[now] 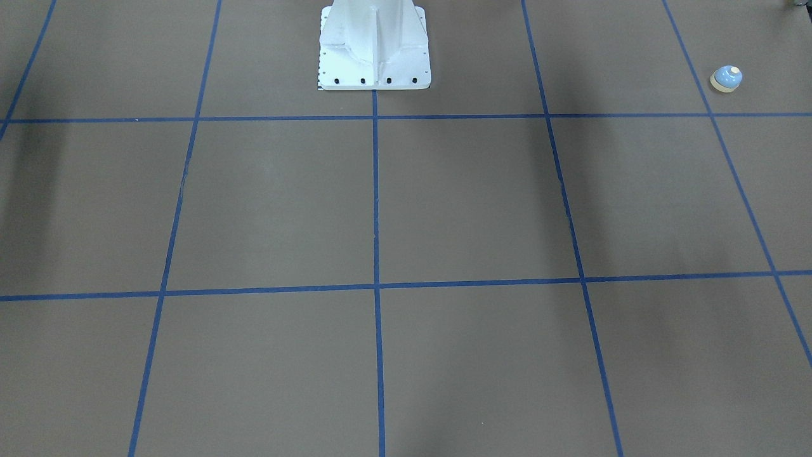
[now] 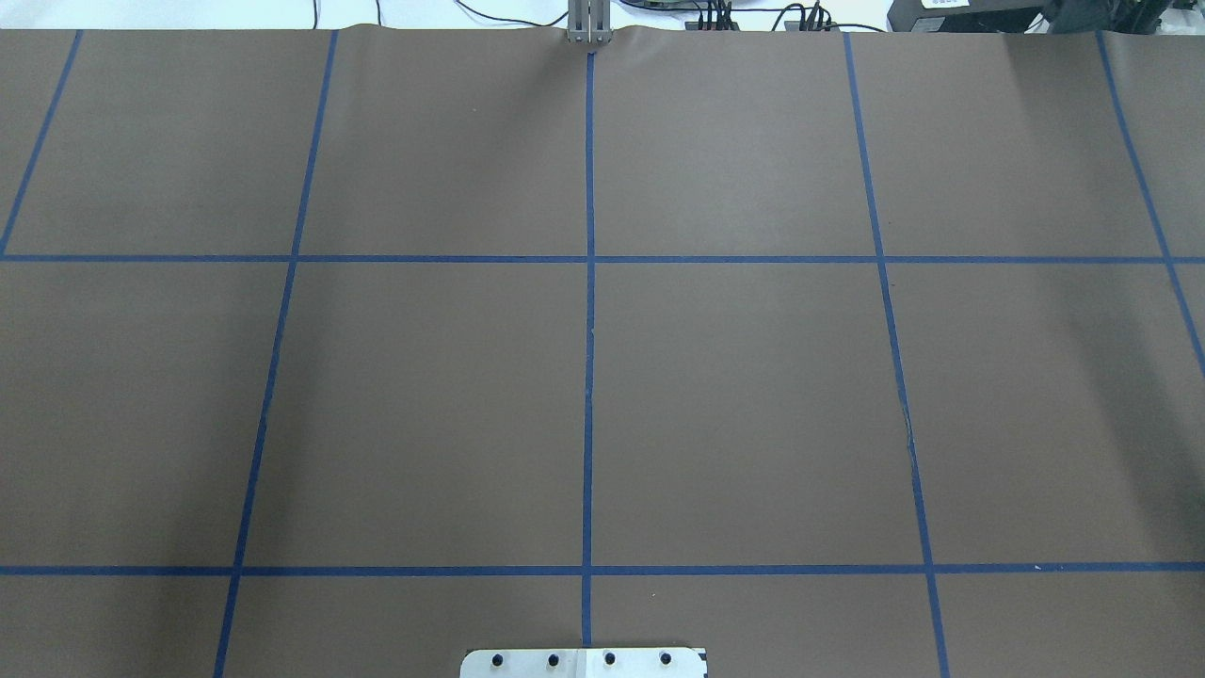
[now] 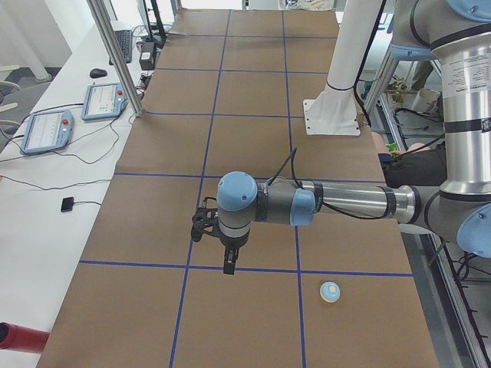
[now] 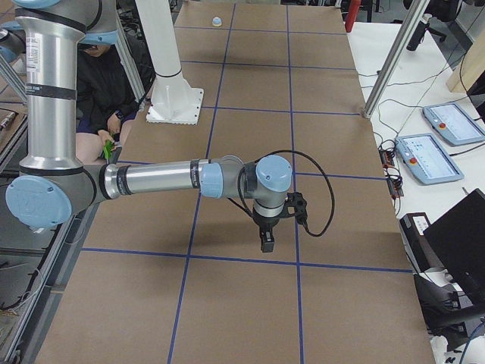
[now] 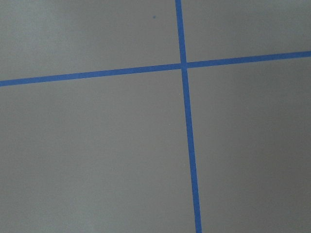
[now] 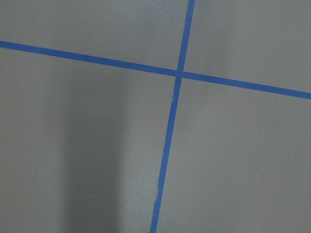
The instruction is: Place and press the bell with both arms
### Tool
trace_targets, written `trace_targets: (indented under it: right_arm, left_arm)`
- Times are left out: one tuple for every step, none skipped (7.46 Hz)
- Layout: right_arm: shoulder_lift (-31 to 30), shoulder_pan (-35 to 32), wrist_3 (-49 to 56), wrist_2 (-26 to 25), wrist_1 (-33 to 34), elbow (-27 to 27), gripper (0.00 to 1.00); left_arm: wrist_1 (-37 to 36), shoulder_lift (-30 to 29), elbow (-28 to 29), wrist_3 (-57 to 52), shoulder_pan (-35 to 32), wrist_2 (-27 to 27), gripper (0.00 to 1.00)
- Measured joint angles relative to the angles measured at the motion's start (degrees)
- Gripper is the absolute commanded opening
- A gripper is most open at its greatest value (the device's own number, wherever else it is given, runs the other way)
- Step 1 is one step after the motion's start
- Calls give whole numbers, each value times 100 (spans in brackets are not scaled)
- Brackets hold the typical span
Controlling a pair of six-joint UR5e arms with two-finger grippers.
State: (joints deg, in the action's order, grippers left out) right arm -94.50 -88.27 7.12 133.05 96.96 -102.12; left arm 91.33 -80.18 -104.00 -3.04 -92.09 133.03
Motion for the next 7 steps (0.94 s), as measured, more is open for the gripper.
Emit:
trace_targets:
  right_arm:
    - [4, -1, 0, 7, -1, 0, 100]
    - [8, 0, 0, 9, -1, 0, 100]
    - [9, 0, 0, 12, -1, 0, 100]
    - [10, -1, 0, 16, -1, 0, 100]
    - [10, 0, 0, 18, -1, -3, 100]
    - [11, 1, 0, 19, -1, -9, 100]
    - [11, 2, 0, 19, -1, -16, 100]
  left_arm:
    - [2, -78, 13, 6, 3, 2, 100]
    - [1, -115, 26, 7, 5, 3, 100]
    - [3, -125, 50, -1, 6, 5, 100]
    - [85, -123, 80, -16, 19, 7, 100]
    - [229, -122, 121, -21, 150, 4, 100]
    - [323, -125, 180, -19, 446, -1, 100]
    - [361, -109, 217, -6, 708, -6, 100]
